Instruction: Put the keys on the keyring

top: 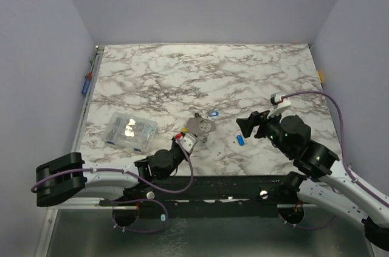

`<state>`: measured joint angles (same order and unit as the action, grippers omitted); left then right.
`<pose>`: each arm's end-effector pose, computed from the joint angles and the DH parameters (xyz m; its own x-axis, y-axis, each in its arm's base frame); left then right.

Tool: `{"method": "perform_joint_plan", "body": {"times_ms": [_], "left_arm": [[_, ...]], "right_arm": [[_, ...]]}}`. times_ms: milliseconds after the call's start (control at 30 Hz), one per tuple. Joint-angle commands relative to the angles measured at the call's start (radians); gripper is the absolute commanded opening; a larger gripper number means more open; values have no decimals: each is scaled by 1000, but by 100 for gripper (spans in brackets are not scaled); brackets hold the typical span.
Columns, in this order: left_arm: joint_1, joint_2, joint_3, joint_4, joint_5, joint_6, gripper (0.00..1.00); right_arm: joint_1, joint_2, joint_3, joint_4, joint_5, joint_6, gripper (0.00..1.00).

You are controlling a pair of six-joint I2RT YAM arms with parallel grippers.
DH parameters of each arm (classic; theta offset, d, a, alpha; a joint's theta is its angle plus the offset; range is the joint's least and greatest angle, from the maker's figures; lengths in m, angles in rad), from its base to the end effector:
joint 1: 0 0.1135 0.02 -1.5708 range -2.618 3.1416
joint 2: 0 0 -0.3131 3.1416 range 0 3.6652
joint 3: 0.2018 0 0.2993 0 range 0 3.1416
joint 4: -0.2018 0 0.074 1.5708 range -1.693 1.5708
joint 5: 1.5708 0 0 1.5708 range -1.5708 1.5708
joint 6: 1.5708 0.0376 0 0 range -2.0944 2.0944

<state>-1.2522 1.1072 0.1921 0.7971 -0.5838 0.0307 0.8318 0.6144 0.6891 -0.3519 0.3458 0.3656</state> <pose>0.0858 -0.1939 0.1853 -0.0178 0.1357 -0.9906 0.6218 0.7774 0.0953 0.1154 0.1077 0.3458 -0.3422 0.1238 -0.9314 -0.3785 0.8892 0.2572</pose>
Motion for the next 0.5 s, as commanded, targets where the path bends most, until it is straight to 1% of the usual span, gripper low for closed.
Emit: {"method": "perform_joint_plan", "body": {"times_ms": [0,300,467], "left_arm": [[-2,-93,-43,136,99,219,0],[-1,-234,-73,136,207,471,0],[2,-276,-65,137,245,542,0]], "right_arm": [[6,-2,-22,92,-103,-55,80],[6,33,-31,199,-245,-123,80],[6,55,-25,260,-316,-152,80]]}}
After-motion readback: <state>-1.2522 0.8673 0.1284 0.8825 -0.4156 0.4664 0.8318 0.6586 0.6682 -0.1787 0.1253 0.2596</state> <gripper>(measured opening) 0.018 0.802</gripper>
